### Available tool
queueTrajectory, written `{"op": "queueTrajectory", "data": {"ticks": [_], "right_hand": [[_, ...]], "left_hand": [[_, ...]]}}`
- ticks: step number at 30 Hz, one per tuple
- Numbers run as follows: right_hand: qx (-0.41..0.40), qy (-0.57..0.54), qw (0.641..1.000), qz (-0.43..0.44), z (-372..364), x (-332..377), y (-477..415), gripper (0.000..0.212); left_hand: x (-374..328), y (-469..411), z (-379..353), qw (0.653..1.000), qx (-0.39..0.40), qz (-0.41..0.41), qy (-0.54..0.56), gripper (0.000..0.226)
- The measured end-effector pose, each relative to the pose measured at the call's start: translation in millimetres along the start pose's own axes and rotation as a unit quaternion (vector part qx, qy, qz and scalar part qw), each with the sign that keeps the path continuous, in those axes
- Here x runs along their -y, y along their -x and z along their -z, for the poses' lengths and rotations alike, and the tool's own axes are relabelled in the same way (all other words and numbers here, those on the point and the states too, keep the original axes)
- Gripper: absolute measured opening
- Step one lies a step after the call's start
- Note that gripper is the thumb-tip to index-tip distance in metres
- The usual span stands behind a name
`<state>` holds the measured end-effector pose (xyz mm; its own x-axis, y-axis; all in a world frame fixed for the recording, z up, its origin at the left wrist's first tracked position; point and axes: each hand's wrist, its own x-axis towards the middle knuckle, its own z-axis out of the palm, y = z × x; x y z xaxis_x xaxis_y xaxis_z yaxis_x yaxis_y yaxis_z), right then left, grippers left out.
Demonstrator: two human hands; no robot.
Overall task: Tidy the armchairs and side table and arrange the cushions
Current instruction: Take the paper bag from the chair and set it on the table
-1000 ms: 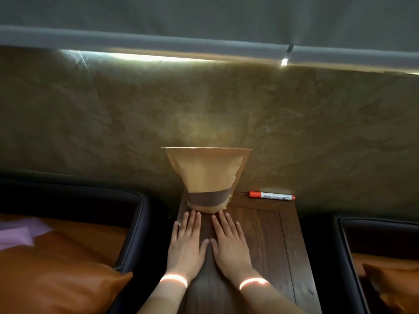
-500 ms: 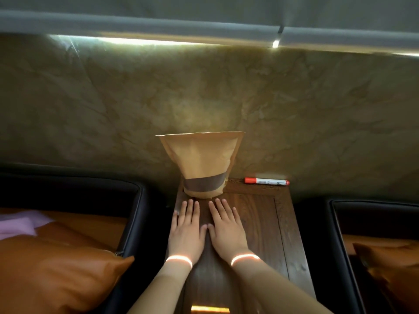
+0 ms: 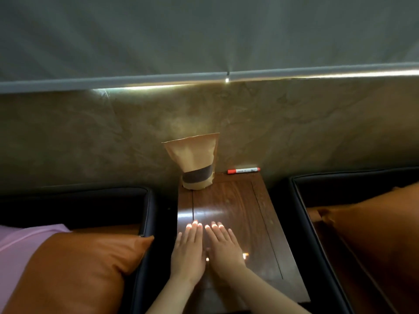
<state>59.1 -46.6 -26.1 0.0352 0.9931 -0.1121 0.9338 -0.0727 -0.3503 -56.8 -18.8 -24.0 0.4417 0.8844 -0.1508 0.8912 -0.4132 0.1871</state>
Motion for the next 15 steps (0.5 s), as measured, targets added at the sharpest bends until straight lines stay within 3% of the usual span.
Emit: {"op": "queueTrajectory", "data": {"ticks": [4,10,15], "right_hand": [[0.064,0.032,0.997,-0.022,13,13,54,0.060],[0.025,0.027,0.998,-0.059,26,15,114,0.080],[-0.025,0.045,0.998,-0.036,35,3,161,0.059]], "left_hand": [[-15,49,17,0.999,-0.006,-0.028,0.025,0.065],[-41,94,26,0.998,0.011,-0.063,0.012,0.068],[-72,132,20,0.998,0.015,-0.062,0.027,0.069]]}}
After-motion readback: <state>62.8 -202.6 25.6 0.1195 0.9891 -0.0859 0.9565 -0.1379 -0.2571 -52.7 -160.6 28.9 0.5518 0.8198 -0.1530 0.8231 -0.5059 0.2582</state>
